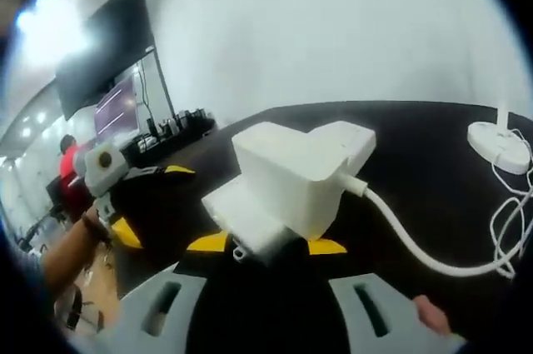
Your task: Insert the desk lamp plug into the socket, turn on the power strip switch, turn on the lamp switch, then turn off the lamp switch, turn off the power strip switch, and remove the plug from the socket.
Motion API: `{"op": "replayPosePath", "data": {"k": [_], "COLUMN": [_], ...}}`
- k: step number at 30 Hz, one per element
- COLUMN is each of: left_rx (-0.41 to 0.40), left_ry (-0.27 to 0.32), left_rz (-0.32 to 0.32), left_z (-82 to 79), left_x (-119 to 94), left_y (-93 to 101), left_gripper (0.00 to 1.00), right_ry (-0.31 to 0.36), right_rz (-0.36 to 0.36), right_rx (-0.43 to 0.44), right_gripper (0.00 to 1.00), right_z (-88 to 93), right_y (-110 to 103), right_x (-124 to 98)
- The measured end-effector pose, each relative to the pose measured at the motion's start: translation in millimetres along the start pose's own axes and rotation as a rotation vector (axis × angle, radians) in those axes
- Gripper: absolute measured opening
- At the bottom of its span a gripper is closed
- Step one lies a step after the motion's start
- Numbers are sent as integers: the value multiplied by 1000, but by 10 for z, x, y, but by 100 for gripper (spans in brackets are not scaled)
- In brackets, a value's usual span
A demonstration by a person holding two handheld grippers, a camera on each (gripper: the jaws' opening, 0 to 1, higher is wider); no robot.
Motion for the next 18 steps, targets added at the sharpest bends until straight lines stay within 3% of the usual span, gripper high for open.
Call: {"op": "replayPosePath", "data": {"k": [18], "left_rx": [-16], "left_ry": [9], "left_rz": [-14], "left_z": [-7], "left_x": [-41], "left_y": [-30], "left_gripper": [72], "right_ry": [-16], "right_rz": [-29], "right_rx": [-54], "right_gripper": [33], "right_z": [3], "right_y": [-50], "right_x": [22]}}
Point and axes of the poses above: the point that each gripper's makers call its tool centre point, and the gripper's own axes: x roughly forward along the fingers, y roughly to its right, z roughly out of its underside, the point moved 4 cm from there along -x, roughly backward along the fingers, and after that the axes turned 11 degrees about -y, right-handed, at the moved point
